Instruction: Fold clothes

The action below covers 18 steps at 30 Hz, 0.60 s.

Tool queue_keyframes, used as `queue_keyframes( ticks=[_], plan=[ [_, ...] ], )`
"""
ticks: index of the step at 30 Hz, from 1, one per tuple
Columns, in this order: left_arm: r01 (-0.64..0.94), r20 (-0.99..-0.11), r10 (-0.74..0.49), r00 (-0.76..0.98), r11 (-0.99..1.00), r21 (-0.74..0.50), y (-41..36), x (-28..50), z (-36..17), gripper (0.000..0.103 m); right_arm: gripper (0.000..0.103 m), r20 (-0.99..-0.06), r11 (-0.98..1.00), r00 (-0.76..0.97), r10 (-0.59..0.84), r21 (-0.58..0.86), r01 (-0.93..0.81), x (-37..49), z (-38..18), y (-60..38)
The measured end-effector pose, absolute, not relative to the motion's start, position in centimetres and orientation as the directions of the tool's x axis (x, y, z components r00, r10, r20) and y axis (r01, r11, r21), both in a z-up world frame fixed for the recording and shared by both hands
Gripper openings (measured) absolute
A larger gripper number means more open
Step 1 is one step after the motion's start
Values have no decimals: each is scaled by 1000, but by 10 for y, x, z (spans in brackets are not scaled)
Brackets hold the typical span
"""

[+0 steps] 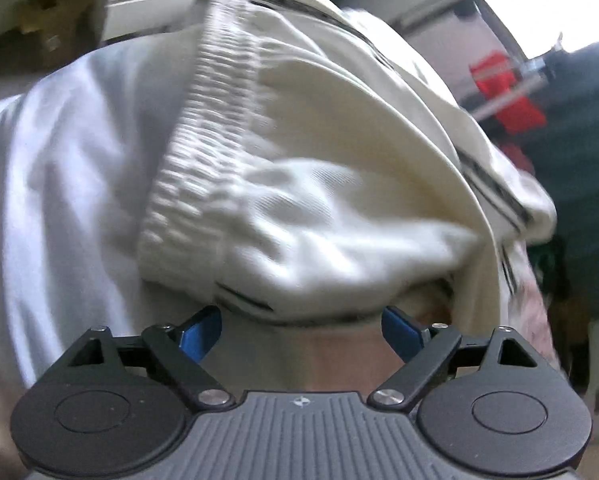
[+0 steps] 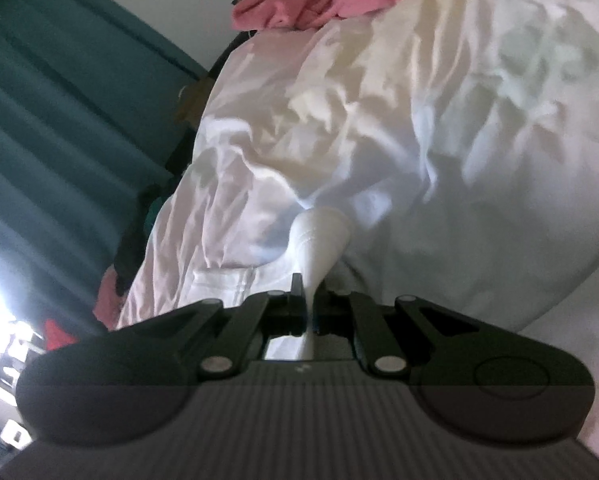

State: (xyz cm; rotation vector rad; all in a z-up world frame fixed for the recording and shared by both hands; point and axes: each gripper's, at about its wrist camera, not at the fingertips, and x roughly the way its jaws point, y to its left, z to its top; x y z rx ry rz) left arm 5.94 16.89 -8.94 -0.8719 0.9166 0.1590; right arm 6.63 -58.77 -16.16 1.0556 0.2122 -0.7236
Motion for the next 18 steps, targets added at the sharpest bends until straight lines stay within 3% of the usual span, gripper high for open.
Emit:
queue_keyframes(
  ticks=[8,11,14,16,18],
  plan=[
    [-571,-713,-238,659,459,-681,211,59,-104,86,5,-492,270,761,-423,733,624,61,-161,-591],
    [-586,-700,-244,671,405,-702,218,59,-109,80,5,-507,227,755,-416,746,626,60,-165,-592],
    [-609,-705,-221,674,373,-700,223,55,-110,65,6,-515,200,754,-408,756,624,59,-168,-593],
    [-628,-709,-203,676,347,-697,228,52,-113,41,6,-513,204,754,-411,754,624,58,-167,-592],
    [-635,-708,-187,681,332,-698,232,48,-112,29,6,-506,217,753,-421,749,625,58,-164,-590]
  ],
)
